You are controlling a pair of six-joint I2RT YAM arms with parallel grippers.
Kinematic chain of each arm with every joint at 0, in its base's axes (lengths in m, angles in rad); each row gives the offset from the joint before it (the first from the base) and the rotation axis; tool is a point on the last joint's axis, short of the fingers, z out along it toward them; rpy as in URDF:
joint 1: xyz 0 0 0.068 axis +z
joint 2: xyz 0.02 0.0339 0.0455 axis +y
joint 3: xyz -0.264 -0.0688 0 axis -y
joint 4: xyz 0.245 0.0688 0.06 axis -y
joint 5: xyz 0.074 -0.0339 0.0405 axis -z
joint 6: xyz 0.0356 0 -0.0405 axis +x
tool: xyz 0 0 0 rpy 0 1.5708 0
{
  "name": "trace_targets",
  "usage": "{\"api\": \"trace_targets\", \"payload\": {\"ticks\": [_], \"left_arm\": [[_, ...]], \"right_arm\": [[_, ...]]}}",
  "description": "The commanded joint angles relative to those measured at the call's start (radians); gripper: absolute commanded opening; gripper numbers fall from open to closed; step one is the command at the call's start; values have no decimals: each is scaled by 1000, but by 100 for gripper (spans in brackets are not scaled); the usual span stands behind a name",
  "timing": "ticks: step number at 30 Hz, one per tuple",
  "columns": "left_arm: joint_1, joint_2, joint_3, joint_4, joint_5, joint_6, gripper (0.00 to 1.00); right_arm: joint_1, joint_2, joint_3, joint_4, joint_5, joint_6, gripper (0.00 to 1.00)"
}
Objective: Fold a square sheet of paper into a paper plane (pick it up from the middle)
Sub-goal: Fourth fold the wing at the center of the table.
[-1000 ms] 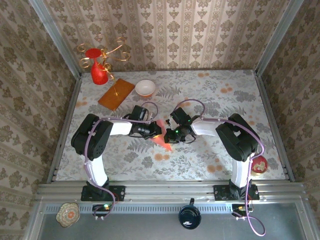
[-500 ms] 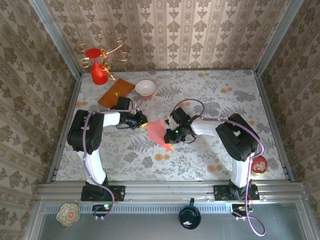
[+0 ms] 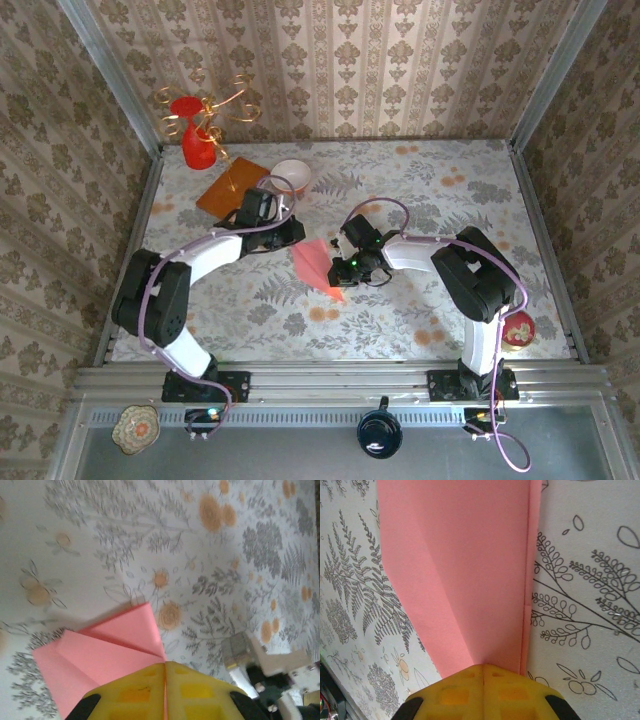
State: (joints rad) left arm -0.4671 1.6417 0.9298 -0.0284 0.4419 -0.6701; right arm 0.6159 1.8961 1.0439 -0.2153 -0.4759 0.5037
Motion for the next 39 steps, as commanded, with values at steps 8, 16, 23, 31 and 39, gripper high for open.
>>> {"api": "trace_targets", "payload": {"ticks": [8,16,23,31,39], "left_arm": [[-63,149,28,-56,20,-42,9],[-72,222,98,-225,-78,-26,8],[-99,294,153,-357,-162,-14,8],[-113,320,187,-421,-200,-6,8],[-113,334,196,-435,-198,-6,10]], "right_arm": [[-25,11,-57,-56,-5,30,8],[-27,-63,-35,29,-64,41,11],[-18,-35,1,87,-69,79,11],[-4,34,66,45,-12,87,8],[-2,62,83,-14,-12,63,8]]}}
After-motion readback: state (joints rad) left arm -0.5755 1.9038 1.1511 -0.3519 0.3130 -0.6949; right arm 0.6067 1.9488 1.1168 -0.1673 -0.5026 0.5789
